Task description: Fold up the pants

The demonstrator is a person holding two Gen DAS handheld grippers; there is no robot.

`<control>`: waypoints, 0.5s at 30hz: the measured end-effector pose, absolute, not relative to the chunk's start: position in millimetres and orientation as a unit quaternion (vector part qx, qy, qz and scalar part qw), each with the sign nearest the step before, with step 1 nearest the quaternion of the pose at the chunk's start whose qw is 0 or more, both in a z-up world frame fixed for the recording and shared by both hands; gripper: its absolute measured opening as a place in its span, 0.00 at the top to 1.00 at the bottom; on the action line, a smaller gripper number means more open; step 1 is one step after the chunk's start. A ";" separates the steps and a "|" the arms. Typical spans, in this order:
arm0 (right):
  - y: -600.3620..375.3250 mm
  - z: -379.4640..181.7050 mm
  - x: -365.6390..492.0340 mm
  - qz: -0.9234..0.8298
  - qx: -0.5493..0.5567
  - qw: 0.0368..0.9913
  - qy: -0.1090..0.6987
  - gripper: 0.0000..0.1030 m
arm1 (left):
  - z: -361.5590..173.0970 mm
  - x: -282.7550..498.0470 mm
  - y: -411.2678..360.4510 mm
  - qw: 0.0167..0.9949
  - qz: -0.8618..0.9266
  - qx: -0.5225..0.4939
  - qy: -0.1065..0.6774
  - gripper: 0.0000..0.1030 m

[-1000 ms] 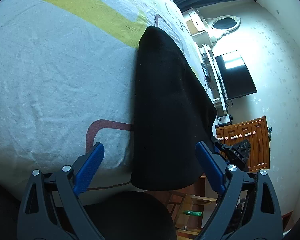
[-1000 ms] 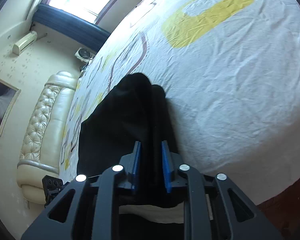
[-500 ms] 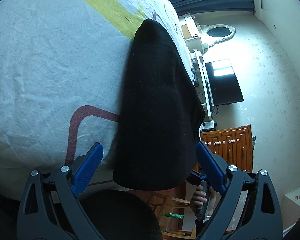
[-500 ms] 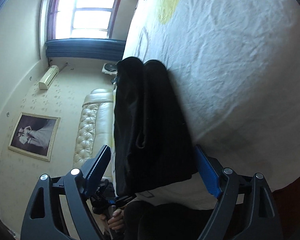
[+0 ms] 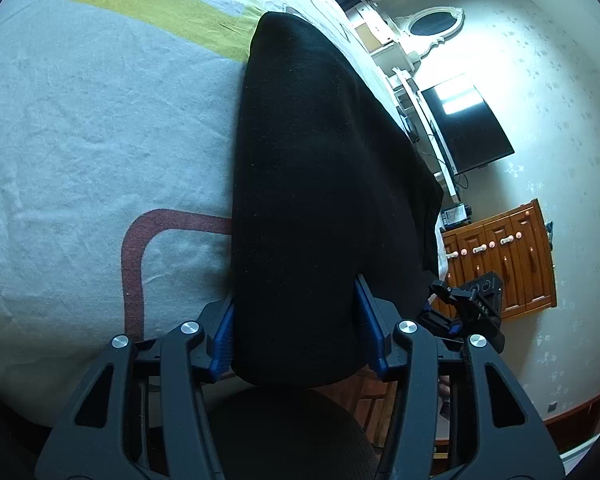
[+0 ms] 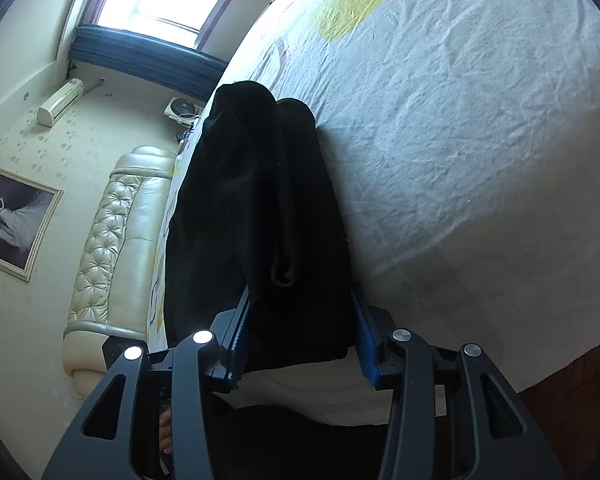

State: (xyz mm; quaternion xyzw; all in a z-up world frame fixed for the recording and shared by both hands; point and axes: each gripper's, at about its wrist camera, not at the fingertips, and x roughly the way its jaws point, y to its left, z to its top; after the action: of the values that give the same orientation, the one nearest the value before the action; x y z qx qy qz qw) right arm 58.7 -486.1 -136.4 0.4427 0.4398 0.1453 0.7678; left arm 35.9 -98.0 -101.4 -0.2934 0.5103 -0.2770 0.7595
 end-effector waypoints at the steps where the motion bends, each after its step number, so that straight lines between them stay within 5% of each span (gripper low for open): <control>1: -487.0 -138.2 58.1 0.147 0.448 0.765 0.438 0.57 | -101.7 35.8 -97.9 0.762 -0.279 -0.290 0.508 0.53; 15: -503.0 -151.0 49.7 0.155 0.461 0.761 0.429 0.57 | -103.3 32.7 -90.0 0.770 -0.310 -0.271 0.487 0.59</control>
State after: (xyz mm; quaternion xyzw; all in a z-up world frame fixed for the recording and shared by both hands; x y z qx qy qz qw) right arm 49.7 -503.0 -151.0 0.4615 0.4289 0.1546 0.7610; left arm 32.7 -90.0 -103.3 -0.2709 0.4873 -0.3105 0.7699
